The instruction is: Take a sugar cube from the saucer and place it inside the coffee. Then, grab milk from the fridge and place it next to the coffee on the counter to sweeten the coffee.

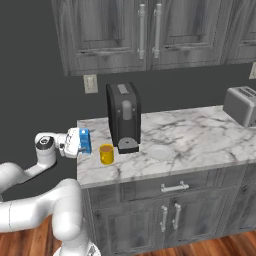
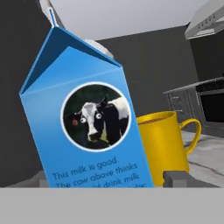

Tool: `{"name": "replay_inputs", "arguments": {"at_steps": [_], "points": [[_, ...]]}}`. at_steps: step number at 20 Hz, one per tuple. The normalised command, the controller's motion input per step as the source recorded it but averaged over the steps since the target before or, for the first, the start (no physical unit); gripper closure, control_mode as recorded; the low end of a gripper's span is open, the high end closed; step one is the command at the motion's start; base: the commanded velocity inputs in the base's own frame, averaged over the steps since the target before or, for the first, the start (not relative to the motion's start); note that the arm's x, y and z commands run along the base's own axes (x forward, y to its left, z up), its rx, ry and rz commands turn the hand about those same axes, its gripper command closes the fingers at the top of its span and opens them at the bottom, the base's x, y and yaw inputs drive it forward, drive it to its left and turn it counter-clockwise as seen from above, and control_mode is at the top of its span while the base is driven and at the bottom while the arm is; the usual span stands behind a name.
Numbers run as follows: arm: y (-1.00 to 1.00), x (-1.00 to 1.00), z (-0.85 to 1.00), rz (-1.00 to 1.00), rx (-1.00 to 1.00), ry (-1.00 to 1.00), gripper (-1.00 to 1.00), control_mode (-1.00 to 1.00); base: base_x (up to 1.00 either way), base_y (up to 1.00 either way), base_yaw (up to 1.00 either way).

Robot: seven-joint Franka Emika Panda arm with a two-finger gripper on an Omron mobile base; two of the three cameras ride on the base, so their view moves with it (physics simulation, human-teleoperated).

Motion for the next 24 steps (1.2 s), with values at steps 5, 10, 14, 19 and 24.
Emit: {"name": "replay_inputs", "arguments": {"at_steps": [5, 10, 14, 19, 24], "points": [[0.00, 0.00, 0.00, 0.00, 0.00, -0.06, -1.00, -1.00, 0.00, 0.00, 0.00], [0.06, 0.00, 0.00, 0.00, 0.00, -0.04, -1.00, -1.00, 0.00, 0.00, 0.00], [0.19, 0.00, 0.00, 0.00, 0.00, -0.01, -1.00, -1.00, 0.00, 0.00, 0.00], [0.24, 0.00, 0.00, 0.00, 0.00, 0.00, -1.00, -1.00, 0.00, 0.00, 0.00], [0.57, -0.08, 0.03, 0.00, 0.00, 0.00, -1.00, -1.00, 0.00, 0.00, 0.00]]}}
